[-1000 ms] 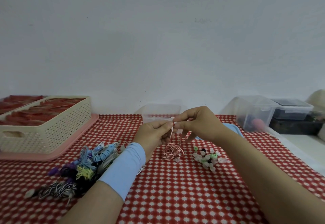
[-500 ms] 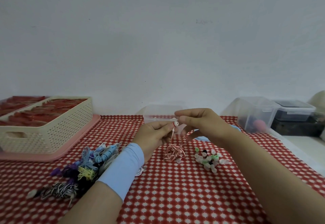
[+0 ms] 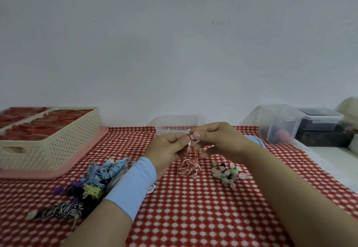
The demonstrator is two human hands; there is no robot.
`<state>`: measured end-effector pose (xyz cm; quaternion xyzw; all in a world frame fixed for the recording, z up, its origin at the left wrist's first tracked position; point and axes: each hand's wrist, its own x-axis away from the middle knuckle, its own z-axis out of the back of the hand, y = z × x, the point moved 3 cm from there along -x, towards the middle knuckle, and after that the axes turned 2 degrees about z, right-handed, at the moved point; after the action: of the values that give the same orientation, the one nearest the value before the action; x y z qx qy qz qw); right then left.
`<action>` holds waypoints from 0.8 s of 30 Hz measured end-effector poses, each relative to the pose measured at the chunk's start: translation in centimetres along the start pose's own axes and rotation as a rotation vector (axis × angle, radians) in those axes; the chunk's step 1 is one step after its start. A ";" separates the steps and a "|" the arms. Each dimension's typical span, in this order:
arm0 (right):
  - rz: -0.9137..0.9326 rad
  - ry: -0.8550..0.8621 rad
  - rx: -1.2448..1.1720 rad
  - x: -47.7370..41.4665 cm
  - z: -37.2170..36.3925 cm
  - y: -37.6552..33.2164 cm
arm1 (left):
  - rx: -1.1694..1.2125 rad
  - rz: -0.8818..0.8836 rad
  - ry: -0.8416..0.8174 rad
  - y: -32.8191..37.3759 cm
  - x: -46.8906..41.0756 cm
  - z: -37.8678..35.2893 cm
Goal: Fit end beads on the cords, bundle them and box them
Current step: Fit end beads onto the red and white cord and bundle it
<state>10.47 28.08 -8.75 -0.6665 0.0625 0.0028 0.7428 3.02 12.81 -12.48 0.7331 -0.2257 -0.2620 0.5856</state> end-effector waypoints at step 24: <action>-0.023 -0.043 -0.009 0.0 -0.1 -0.5 | -0.004 0.019 0.016 0.4 -0.2 0.6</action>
<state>10.47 27.88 -8.30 -0.6702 0.0387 0.0090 0.7411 2.47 12.36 -12.15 0.7320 -0.2273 -0.2511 0.5912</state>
